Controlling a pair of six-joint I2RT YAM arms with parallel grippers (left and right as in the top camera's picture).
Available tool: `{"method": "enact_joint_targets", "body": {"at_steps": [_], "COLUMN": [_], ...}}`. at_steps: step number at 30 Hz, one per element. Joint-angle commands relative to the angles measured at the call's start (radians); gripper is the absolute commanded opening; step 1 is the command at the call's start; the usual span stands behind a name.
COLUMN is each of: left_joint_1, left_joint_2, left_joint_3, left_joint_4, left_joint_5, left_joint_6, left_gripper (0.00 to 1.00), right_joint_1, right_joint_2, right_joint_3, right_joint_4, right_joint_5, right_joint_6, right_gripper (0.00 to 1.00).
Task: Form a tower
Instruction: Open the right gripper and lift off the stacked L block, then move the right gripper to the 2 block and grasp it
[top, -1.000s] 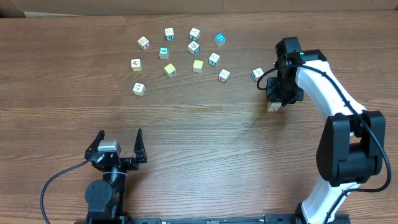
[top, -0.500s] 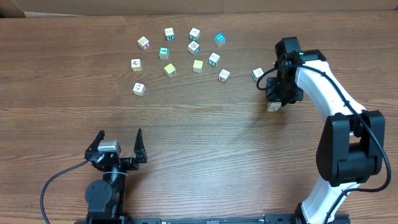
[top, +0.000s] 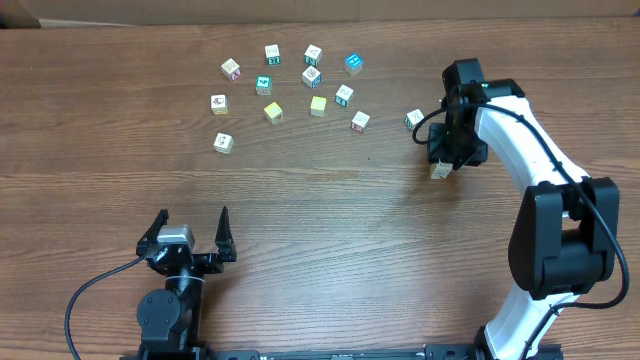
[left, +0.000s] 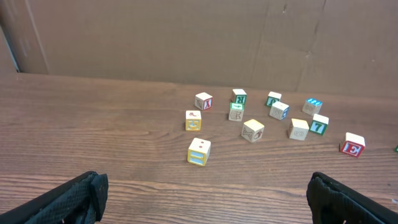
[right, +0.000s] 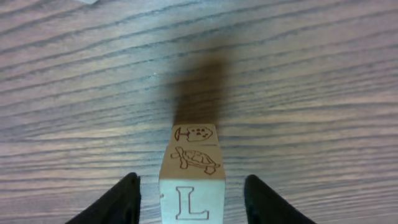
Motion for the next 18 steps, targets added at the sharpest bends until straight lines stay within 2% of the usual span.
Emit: {"method": "enact_joint_targets", "body": {"at_steps": [1, 7, 18], "left_joint_1": [-0.003, -0.003, -0.003], "left_joint_2": [-0.009, -0.009, -0.009], "left_joint_3": [-0.004, -0.004, -0.004], "left_joint_4": [0.003, 0.003, 0.003], "left_joint_5": [0.002, 0.001, 0.001], "left_joint_6": [0.029, 0.029, 0.029], "left_gripper": [1.0, 1.0, 1.0], "right_joint_1": [-0.002, -0.001, 0.0], "right_joint_2": [0.002, 0.002, 0.039], "right_joint_3": [0.129, 0.298, 0.304], "right_joint_4": [-0.015, -0.011, 0.114], "right_joint_5": [0.01, -0.011, -0.071], "right_joint_6": [-0.003, -0.007, -0.138], "right_gripper": [0.55, 0.58, 0.58]}}
